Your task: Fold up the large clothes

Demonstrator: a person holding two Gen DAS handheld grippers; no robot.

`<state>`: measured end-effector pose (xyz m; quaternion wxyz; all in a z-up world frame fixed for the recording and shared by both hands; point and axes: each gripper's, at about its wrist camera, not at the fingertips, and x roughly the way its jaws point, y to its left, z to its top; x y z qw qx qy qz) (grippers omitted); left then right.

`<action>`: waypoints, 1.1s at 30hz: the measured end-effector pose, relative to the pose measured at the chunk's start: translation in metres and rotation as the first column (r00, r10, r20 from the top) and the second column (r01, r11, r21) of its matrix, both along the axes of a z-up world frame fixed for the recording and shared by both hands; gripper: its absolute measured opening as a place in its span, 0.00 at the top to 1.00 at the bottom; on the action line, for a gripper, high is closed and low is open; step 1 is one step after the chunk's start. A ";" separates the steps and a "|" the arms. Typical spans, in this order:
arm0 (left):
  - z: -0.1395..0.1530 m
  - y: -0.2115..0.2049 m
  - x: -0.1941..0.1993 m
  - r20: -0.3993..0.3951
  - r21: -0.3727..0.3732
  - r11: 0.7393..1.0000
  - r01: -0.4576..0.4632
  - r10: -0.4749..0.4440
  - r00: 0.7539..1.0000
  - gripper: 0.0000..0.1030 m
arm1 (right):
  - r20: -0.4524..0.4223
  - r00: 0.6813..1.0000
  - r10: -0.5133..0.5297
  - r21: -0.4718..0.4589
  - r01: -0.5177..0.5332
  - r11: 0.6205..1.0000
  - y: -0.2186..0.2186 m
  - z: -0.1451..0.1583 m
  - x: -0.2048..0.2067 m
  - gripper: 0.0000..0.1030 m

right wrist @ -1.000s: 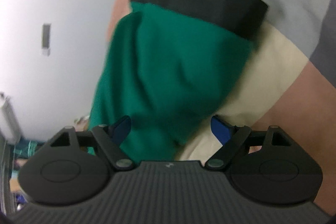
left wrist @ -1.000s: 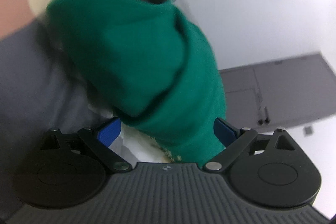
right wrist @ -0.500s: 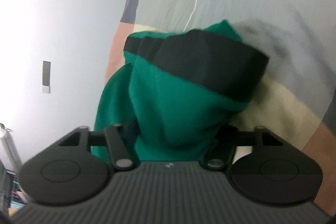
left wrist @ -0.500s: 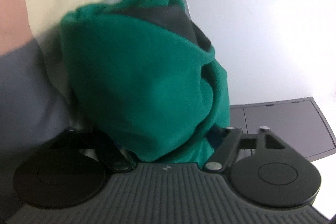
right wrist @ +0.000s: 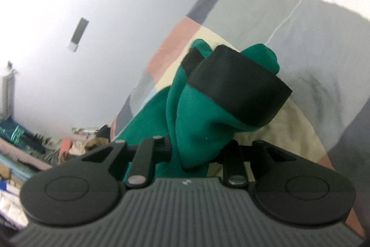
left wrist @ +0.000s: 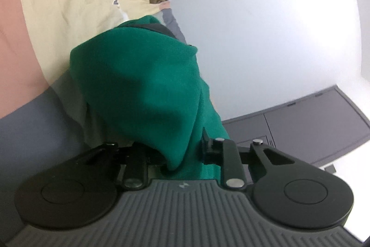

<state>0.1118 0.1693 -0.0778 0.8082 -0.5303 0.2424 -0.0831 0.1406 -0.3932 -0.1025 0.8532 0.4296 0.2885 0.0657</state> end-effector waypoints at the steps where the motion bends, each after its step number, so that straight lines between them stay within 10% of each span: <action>1: 0.008 0.001 -0.003 0.003 0.009 1.000 0.010 -0.010 1.000 0.74 | 0.003 1.000 0.008 -0.009 -0.008 1.000 0.000 0.004 -0.009 0.76; 13: 0.046 -0.013 -0.097 -0.046 0.112 0.985 0.129 -0.124 0.991 0.76 | -0.025 0.999 0.035 -0.026 -0.036 0.999 -0.023 0.043 -0.078 0.75; 21: 0.053 -0.018 -0.065 -0.079 0.151 0.967 0.205 -0.195 0.978 0.36 | -0.030 0.997 0.074 0.035 -0.072 0.997 -0.024 0.041 -0.064 0.35; 33: 0.106 -0.031 0.000 0.141 0.339 0.932 0.129 -0.186 0.972 0.19 | 0.116 0.987 0.111 -0.092 -0.101 0.991 -0.005 0.068 0.002 0.35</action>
